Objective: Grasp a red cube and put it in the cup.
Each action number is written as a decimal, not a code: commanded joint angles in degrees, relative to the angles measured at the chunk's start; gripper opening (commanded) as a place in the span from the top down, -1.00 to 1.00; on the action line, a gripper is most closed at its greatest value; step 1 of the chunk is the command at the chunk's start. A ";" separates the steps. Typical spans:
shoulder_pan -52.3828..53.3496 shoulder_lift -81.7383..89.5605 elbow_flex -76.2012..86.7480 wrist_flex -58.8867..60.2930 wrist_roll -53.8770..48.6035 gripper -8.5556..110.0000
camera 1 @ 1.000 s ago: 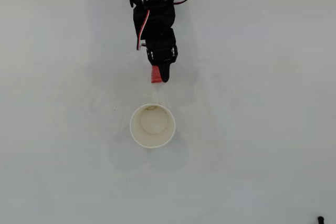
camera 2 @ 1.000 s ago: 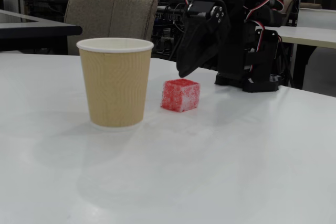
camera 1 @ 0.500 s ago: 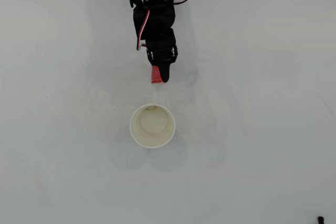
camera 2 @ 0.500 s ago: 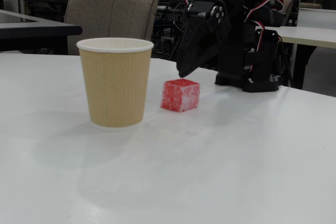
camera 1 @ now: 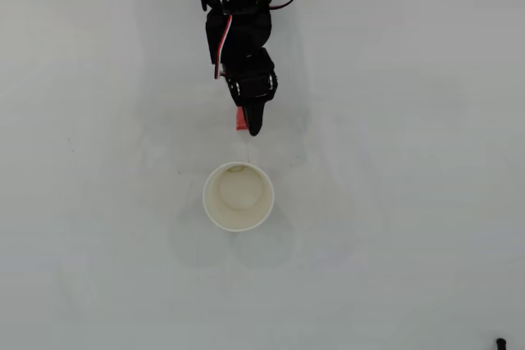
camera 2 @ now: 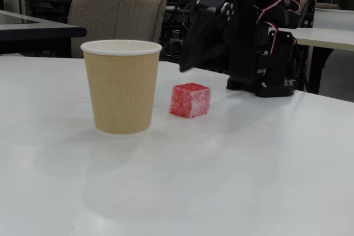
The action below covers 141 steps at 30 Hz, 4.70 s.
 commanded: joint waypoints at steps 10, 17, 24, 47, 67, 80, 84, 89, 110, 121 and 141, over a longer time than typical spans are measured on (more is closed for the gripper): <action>-0.18 0.62 3.96 -10.11 -37.27 0.84; 0.79 0.62 3.96 -1.23 -64.60 0.84; 2.37 0.62 3.96 1.32 -79.54 0.83; 8.88 0.62 3.96 2.20 -79.98 0.05; 8.61 -7.12 3.96 9.40 -80.42 0.05; 7.73 -29.44 -5.36 -0.26 -80.42 0.06; 7.91 -34.10 -7.47 -2.90 -80.33 0.06; 8.79 -37.27 -9.84 -4.75 -80.33 0.06; 9.67 -49.83 -18.19 -9.84 -79.54 0.06; 8.44 -51.24 -18.63 -3.78 -75.41 0.06; 9.40 -51.50 -18.81 -7.21 -74.62 0.39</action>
